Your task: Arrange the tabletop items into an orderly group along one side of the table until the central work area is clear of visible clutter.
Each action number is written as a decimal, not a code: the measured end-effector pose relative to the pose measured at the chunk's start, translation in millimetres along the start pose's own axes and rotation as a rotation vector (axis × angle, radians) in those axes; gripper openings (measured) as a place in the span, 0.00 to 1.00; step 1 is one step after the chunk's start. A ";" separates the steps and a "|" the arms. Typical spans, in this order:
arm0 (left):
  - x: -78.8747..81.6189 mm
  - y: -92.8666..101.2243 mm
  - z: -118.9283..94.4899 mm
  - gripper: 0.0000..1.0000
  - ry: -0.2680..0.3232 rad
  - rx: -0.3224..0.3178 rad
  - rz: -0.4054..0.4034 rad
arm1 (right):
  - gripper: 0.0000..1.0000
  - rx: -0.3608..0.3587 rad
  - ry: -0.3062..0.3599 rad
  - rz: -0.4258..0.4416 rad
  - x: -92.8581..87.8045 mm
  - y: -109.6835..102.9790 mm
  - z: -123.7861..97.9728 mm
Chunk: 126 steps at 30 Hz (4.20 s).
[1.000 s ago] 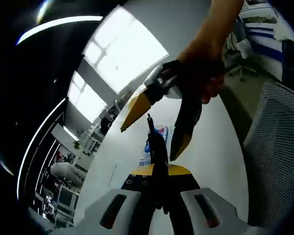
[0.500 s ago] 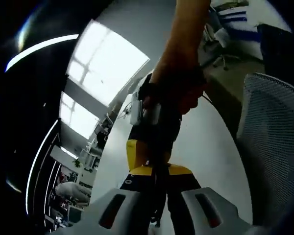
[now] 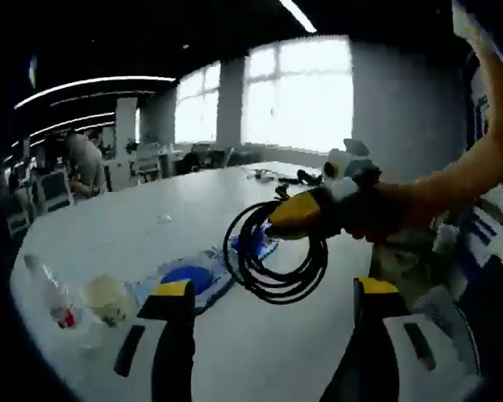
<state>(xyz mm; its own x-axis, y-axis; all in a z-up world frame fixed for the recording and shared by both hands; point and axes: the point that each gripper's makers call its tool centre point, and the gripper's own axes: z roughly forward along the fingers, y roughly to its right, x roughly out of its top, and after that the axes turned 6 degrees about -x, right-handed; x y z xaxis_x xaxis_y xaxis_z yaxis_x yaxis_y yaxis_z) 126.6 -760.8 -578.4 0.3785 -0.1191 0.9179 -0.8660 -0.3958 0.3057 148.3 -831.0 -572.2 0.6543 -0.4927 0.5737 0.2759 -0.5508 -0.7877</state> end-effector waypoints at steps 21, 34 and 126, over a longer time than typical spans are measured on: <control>-21.4 -38.5 -88.7 1.00 0.155 0.166 -0.330 | 0.10 -0.041 0.001 -0.057 -8.2 24.3 -11.8; -38.1 -35.8 -89.7 0.96 0.081 0.182 -0.318 | 0.10 -0.097 -0.006 -0.002 -13.6 58.6 -16.2; -53.7 -26.6 -113.5 0.90 0.098 0.281 -0.371 | 0.11 -0.570 -0.147 -0.508 -8.1 202.4 -34.2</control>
<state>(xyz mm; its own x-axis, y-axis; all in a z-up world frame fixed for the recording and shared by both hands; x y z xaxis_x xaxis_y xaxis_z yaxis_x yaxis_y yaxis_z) 92.2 -640.5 -607.1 0.6008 0.1580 0.7837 -0.5514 -0.6279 0.5493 174.8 -961.6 -728.6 0.6420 -0.0145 0.7666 0.1887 -0.9661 -0.1763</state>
